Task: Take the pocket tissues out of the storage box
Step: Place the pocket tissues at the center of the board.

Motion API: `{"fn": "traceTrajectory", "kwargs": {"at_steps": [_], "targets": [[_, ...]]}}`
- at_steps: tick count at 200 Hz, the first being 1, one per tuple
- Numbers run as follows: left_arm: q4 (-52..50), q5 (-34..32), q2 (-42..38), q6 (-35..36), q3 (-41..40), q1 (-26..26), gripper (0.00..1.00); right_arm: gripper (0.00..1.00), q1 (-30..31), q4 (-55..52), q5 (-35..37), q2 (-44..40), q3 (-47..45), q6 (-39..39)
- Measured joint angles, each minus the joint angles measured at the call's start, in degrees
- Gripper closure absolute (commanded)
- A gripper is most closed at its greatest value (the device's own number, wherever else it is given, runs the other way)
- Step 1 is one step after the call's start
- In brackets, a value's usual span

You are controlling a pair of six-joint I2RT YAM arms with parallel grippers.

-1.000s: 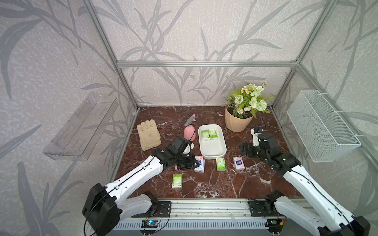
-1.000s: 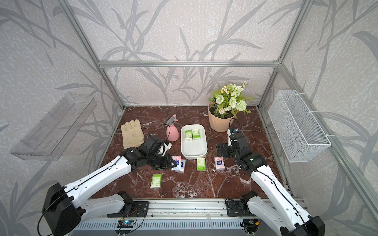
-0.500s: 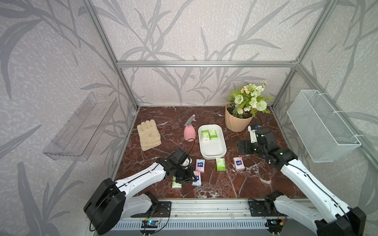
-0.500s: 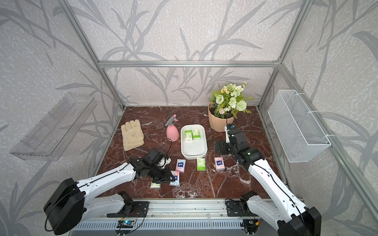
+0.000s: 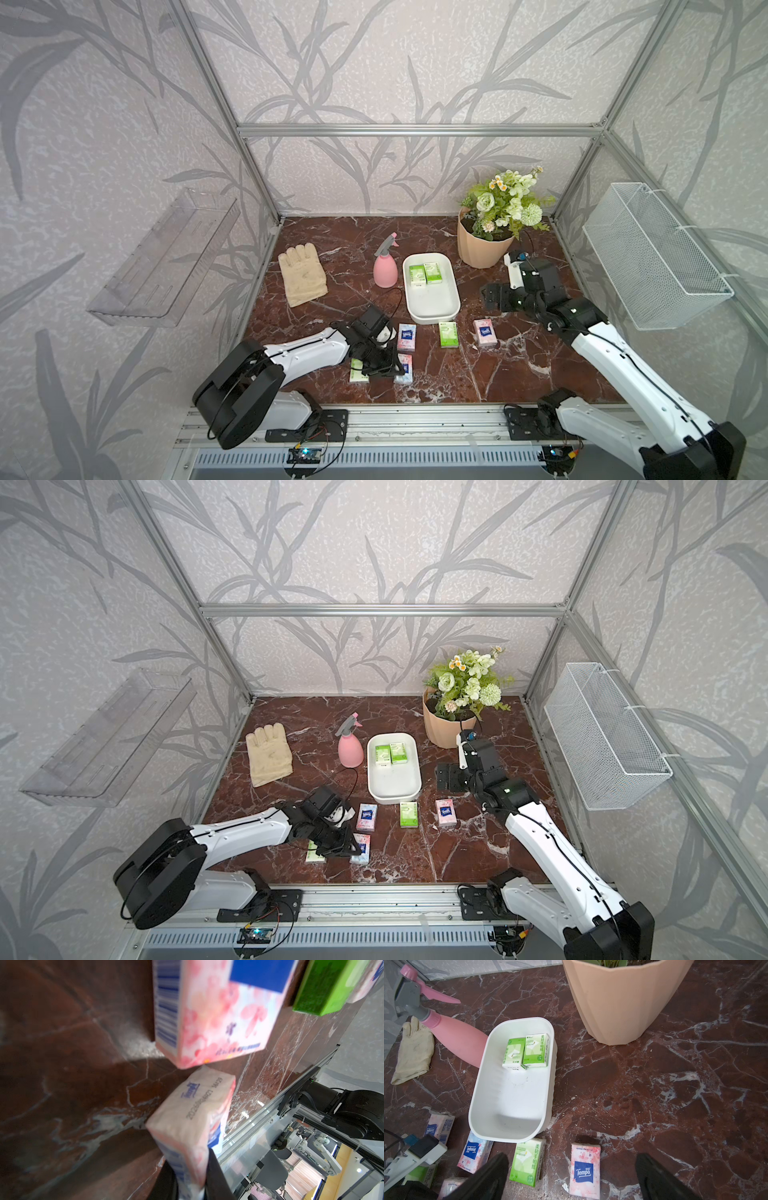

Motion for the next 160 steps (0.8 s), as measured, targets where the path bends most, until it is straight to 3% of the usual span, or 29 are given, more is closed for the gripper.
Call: {"fn": "traceTrajectory", "kwargs": {"at_steps": [77,160], "targets": [[-1.97,-1.84,-0.59,1.84,-0.2,-0.2,0.53,0.01,0.0,-1.27,0.02,-0.17,0.0,0.22],[-12.92,-7.96,-9.7,4.81,4.63,-0.22,0.29,0.01,0.02,-3.8,-1.97,4.68,5.42,2.73]]}}
